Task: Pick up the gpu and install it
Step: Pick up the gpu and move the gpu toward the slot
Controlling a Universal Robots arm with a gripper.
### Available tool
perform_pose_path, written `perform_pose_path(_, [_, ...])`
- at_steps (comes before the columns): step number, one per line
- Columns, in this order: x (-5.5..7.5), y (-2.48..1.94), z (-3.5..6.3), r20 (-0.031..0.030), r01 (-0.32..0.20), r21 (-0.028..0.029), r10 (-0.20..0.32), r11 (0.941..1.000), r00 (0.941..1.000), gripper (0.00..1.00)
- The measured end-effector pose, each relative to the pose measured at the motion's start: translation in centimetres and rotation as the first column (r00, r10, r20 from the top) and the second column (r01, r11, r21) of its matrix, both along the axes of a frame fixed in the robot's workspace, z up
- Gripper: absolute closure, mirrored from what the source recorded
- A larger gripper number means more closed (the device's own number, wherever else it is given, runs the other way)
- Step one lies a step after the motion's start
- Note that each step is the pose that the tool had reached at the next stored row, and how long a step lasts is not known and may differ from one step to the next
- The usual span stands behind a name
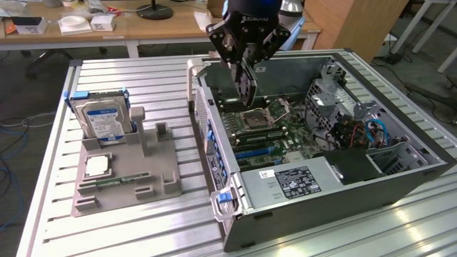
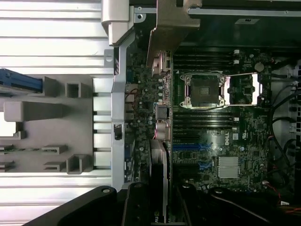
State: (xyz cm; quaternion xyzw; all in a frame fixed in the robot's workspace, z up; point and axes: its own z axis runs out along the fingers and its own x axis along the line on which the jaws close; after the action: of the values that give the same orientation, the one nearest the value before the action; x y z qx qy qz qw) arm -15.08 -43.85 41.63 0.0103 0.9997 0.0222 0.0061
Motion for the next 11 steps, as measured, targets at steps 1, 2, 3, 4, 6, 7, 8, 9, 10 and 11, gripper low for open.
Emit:
perform_pose_path(1, [0.2,0.00,-0.03,0.0000,0.000,0.0000,0.000,1.0000,1.0000,0.73])
perform_pose_path(2, [0.5,0.00,-0.07,0.0000,-0.001,0.0000,0.001,1.0000,1.0000,0.73])
perform_pose_path(3, [0.7,0.00,-0.10,0.0001,-0.001,0.0001,0.001,1.0000,1.0000,0.73])
perform_pose_path(4, [0.9,0.00,-0.13,0.0001,-0.001,0.0001,0.001,1.0000,1.0000,0.73])
perform_pose_path(6, [1.4,0.00,-0.19,0.0000,-0.002,0.0000,0.002,1.0000,1.0000,0.73])
perform_pose_path(7, [1.7,0.00,-0.23,0.0000,-0.002,0.0001,0.002,1.0000,1.0000,0.73])
perform_pose_path(8, [1.9,0.00,-0.27,0.0000,-0.002,0.0001,0.002,1.0000,1.0000,0.73])
perform_pose_path(9, [2.2,0.00,-0.30,0.0000,-0.003,0.0000,0.003,1.0000,1.0000,0.73])
perform_pose_path(10, [2.4,0.00,-0.34,0.0000,-0.003,0.0000,0.003,1.0000,1.0000,0.73])
perform_pose_path(11, [2.6,0.00,-0.37,0.0000,-0.003,-0.0001,0.003,1.0000,1.0000,0.73])
